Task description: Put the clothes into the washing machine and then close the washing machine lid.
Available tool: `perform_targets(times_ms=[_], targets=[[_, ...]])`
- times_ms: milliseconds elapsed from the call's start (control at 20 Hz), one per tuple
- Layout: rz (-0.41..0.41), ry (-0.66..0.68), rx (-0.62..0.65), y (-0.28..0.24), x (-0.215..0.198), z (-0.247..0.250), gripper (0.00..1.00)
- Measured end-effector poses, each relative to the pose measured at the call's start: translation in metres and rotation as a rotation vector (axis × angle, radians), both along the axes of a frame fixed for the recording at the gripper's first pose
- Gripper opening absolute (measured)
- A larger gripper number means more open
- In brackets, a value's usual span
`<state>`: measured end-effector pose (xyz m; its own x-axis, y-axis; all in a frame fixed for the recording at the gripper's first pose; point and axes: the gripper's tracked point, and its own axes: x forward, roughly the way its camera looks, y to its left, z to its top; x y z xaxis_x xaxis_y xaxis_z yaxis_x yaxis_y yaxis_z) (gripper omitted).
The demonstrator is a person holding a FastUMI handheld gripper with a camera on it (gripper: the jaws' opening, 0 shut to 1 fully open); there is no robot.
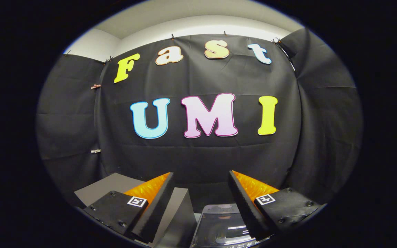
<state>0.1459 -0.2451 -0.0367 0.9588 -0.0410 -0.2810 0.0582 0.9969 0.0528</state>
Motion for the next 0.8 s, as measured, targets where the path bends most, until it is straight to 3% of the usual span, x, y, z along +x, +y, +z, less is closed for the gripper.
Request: perform_targets(times_ms=[800], targets=[[0.027, -0.013, 0.018, 0.017, 0.006, 0.01, 0.99]])
